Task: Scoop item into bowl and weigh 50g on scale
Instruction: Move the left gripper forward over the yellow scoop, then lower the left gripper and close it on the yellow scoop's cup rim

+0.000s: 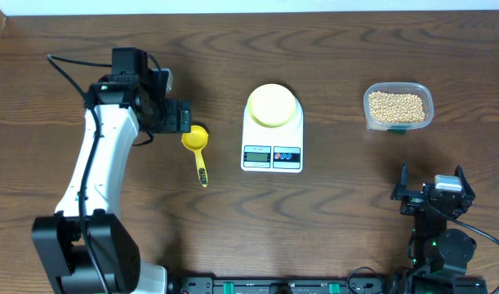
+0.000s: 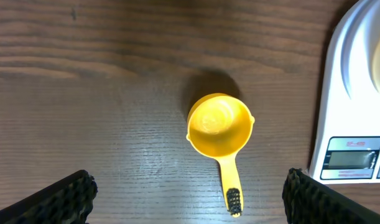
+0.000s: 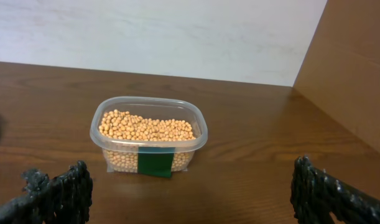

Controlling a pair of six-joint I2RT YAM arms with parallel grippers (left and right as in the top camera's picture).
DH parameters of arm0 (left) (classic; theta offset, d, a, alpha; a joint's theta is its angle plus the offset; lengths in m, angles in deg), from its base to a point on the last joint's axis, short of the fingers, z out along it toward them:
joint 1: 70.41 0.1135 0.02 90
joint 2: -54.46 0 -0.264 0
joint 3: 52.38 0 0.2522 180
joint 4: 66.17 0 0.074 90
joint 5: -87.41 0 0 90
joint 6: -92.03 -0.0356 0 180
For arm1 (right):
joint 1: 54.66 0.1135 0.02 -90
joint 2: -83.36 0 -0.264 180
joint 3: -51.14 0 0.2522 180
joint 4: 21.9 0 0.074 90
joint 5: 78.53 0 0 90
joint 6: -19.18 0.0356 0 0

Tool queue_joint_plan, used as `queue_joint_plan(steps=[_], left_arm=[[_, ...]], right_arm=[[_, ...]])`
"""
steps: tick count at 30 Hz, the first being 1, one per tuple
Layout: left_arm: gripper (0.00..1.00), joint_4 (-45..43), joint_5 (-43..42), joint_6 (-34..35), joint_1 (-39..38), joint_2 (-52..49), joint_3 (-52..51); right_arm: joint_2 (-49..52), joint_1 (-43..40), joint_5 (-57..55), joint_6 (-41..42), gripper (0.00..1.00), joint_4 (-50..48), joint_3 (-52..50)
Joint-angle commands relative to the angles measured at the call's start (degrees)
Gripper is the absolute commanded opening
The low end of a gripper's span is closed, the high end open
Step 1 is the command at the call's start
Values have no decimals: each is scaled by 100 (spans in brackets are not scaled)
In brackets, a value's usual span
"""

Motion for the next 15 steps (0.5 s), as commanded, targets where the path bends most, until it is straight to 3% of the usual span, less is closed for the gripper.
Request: queue_joint_plan(steps=[1,15], left_arm=[[98,7,-55,61,-11,-186,162],[98,-136,-55,61,-11,-1029,127]], right_arm=[[-37,-7,-22,61,99,24,-11],[-39,-9,-22,61,99,24,-11]])
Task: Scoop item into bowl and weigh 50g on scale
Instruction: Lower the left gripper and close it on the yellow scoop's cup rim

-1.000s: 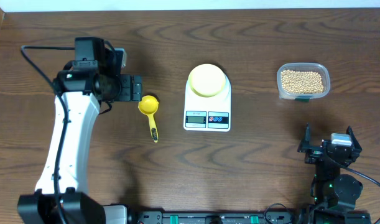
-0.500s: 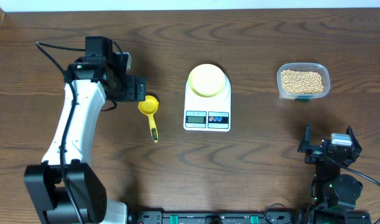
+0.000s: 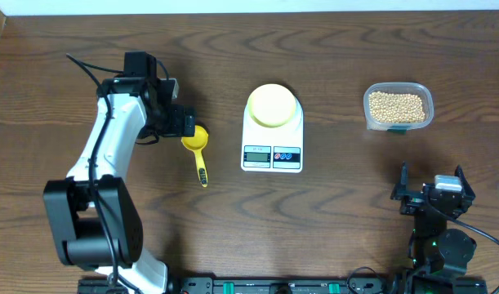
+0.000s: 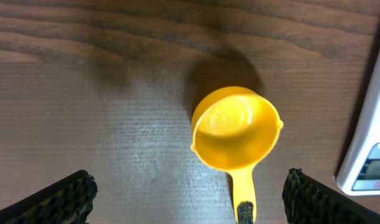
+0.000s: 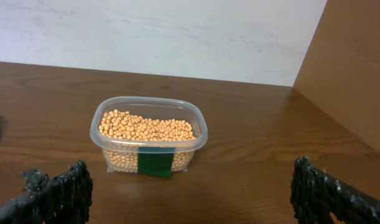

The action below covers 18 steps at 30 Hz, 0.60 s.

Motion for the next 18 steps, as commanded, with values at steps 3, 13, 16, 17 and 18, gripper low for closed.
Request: queue_joint_plan(steps=[3,13,16,17,18], left_arm=[[98,-188,-52,52,-11,-358,111],[98,-229,-52,57,-11,-791,109],[98,-247,-52,57,-11,-946,105],[98,-262,-52,55,-11,-994,105],[97,-282,-52,55,-11,-1036,105]], right_arm=[[-37,-7,-22,59,99,24,-11],[-37,-7,-22,59,99,24,-11],[-37,-7,-22,59,99,24,-11],[-37,-7,-22,59,99,24,-11],[-37,-9,-22,59,99,24,-11]])
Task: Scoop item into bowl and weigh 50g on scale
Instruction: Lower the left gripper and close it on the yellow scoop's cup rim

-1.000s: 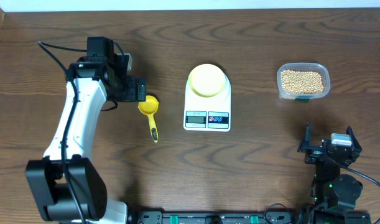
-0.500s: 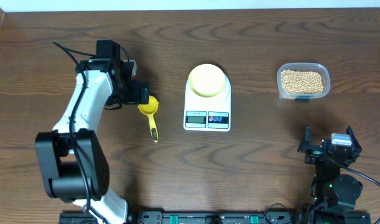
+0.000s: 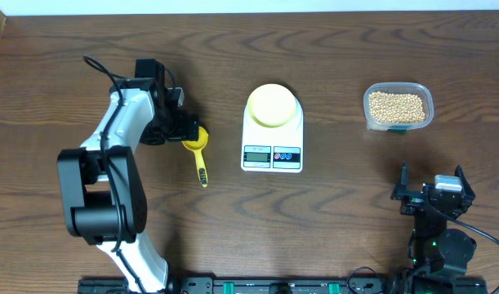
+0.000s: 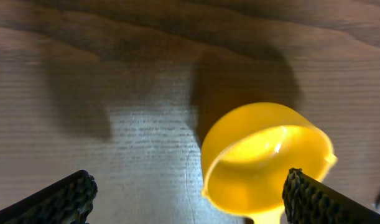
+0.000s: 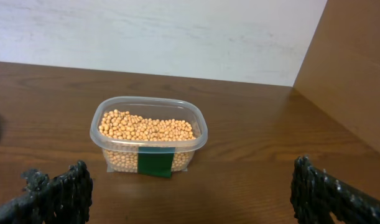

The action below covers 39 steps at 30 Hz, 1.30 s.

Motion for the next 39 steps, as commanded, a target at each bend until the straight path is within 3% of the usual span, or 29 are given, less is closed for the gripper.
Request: queue_joint_plan(steps=[1,39], left_arm=[[98,-48,-52,52,-11,-238,103],[98,-114,-50,48,-11,-496,98]], right_arm=[[-37,-7,-22,61,99,24,-11],[-37,-9,-22,61,99,24,-11]])
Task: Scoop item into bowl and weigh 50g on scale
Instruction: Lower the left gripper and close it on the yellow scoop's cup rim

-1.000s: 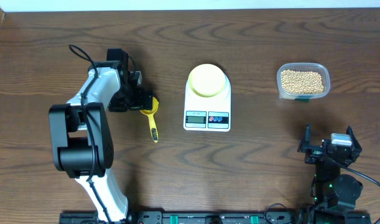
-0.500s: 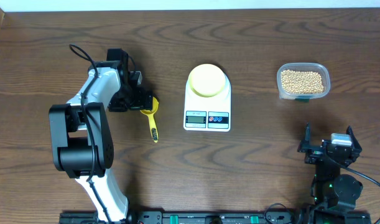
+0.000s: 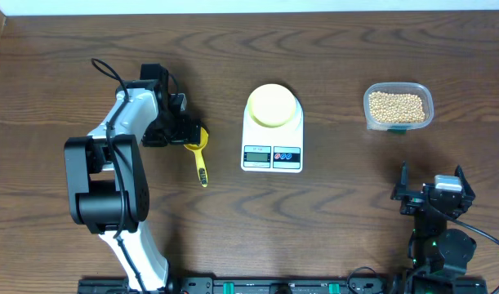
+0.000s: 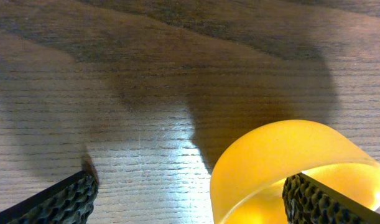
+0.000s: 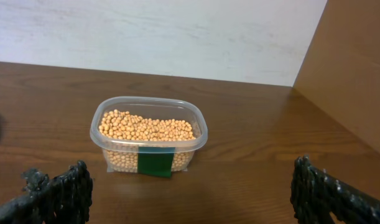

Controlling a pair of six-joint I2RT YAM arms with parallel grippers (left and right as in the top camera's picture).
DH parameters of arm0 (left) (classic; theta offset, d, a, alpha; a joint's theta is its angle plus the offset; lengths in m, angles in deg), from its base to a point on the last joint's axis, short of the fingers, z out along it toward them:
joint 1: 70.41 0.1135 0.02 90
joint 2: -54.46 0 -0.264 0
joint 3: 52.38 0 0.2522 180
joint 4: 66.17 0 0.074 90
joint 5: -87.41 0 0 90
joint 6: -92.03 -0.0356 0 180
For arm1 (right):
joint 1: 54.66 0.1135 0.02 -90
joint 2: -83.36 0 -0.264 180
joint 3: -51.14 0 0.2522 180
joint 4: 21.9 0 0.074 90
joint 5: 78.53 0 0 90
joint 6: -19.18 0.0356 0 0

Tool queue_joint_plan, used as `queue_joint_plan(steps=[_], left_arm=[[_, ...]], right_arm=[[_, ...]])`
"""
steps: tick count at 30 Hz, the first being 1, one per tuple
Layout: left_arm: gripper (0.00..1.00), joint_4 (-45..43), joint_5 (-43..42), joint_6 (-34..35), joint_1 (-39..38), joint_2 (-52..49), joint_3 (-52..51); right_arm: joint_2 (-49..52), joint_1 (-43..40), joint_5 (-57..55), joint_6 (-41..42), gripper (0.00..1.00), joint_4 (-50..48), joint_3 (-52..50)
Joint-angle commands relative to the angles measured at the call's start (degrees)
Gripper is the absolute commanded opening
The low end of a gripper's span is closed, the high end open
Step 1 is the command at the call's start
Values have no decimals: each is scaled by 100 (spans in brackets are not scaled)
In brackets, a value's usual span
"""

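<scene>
A yellow measuring scoop (image 3: 200, 153) lies on the table left of the white scale (image 3: 272, 151), its handle pointing to the front. A pale yellow bowl (image 3: 273, 106) sits on the scale. My left gripper (image 3: 188, 135) is low at the scoop's cup and open. In the left wrist view the cup (image 4: 283, 165) fills the lower right. Its near wall stands between the fingers, and the right fingertip (image 4: 329, 202) shows against the cup's inside. The tub of soybeans (image 3: 398, 106) stands at the back right. My right gripper (image 3: 433, 196) rests open near the front, facing the tub (image 5: 148, 134).
The scale's display and buttons (image 3: 271, 155) face the front edge. A cardboard wall (image 5: 357, 68) rises on the right in the right wrist view, and a white wall runs behind the table.
My left gripper has come lower and closer to the scoop's cup, which now looms larger in the left wrist view, its wall between the open fingers. The right arm has not moved.
My left gripper first hung open well above the scoop, with the scale's edge in its view. At each later moment it was lower and nearer the cup, still open. Now it straddles the cup's wall. The scoop, scale, bowl and tub have kept their places.
</scene>
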Motion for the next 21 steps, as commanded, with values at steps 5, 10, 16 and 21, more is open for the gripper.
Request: queue_joint_plan(steps=[5,10,16,21], left_arm=[[98,-15,-52,50,-9,-81,96],[97,-15,-52,50,-9,-81,96],[98,-15,-52,50,-9,-81,96],[90,-17,-52,50,-9,-81,96]], right_arm=[[-39,-7,-22,61,99,24,-11],[-37,-9,-22,61,99,24,-11],[-37,-9,-22,61,99,24,-11],[-37,-7,-22,61,99,24,-11]])
